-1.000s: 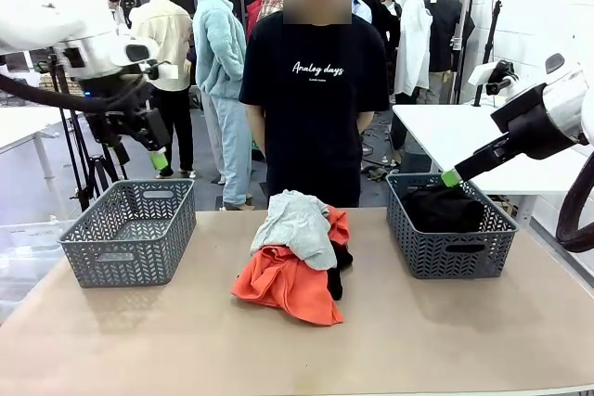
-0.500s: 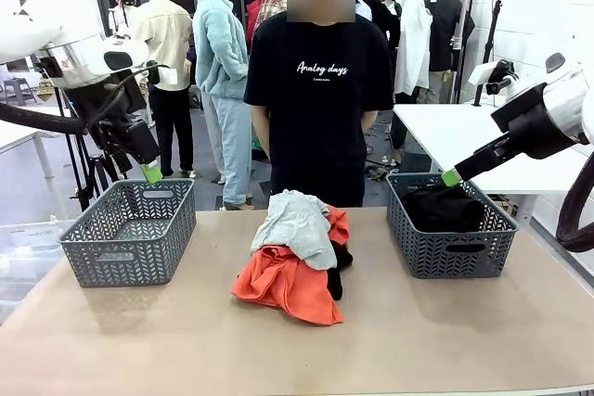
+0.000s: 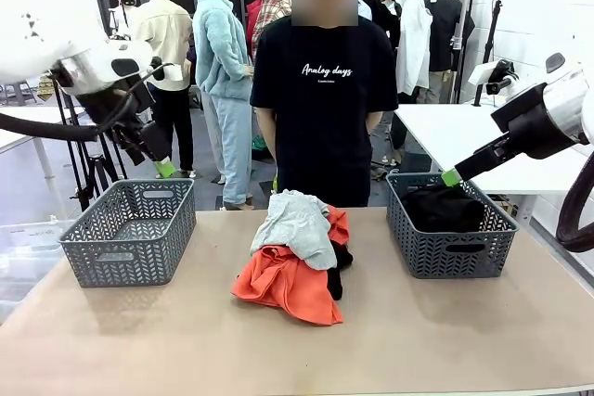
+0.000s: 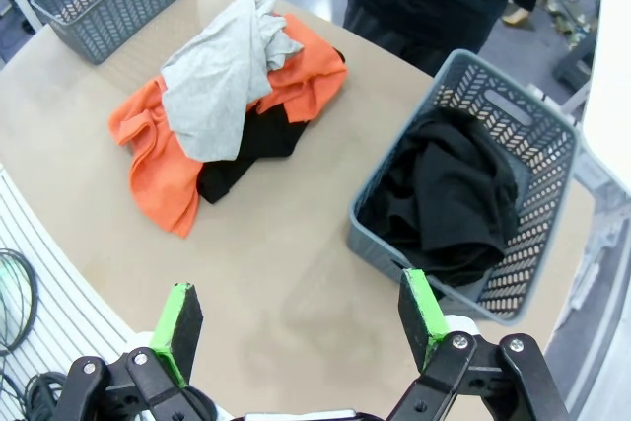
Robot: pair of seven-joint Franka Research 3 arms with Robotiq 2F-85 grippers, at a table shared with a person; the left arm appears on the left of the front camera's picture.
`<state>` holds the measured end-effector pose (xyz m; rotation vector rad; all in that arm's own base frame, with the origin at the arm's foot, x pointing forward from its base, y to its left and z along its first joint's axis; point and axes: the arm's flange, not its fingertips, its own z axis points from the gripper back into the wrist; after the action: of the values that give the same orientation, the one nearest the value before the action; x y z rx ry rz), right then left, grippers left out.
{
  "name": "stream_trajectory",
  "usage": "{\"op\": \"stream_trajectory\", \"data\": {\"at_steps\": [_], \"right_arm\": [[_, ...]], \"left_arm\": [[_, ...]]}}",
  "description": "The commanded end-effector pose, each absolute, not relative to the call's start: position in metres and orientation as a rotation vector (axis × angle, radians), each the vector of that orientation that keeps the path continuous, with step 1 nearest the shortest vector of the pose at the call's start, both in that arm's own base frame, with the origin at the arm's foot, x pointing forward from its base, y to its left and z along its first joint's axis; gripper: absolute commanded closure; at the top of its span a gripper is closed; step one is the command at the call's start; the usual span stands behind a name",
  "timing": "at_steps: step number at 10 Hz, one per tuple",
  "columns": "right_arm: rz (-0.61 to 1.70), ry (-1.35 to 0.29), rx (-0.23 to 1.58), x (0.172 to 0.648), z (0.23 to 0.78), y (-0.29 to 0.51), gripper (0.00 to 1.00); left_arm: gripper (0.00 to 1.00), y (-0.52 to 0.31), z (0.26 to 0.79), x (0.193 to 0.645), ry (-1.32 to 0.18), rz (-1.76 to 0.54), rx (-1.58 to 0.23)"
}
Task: Sort the tops and bottoms.
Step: Lift clothes from the center of the table with your right hand.
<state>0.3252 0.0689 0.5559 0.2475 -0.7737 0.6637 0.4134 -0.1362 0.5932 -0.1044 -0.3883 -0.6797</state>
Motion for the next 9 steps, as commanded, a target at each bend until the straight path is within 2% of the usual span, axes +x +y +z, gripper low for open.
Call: {"op": "stream_trajectory", "data": {"at_steps": [1,4,5,7,9], "right_arm": [[0.715,-0.834,0.26,0.343,0.566,0.083,0.0],[0.886,-0.771,0.315,0.468,0.57,0.162,0.0],[0.914,-0.719,0.346,0.507,0.564,0.186,0.0],[0.933,-0.629,0.407,0.571,0.543,0.232,0.0],[0.965,-0.552,0.382,0.597,0.524,0.263,0.0]], "left_arm": [[0.05,-0.124,0.572,0.403,-0.444,-0.708,-0.147],[0.05,-0.126,0.577,0.382,-0.456,-0.698,-0.135],[0.05,-0.13,0.575,0.404,-0.44,-0.679,-0.109],[0.05,-0.13,0.575,0.404,-0.44,-0.679,-0.109],[0.05,-0.13,0.575,0.404,-0.44,-0.679,-0.109]]}}
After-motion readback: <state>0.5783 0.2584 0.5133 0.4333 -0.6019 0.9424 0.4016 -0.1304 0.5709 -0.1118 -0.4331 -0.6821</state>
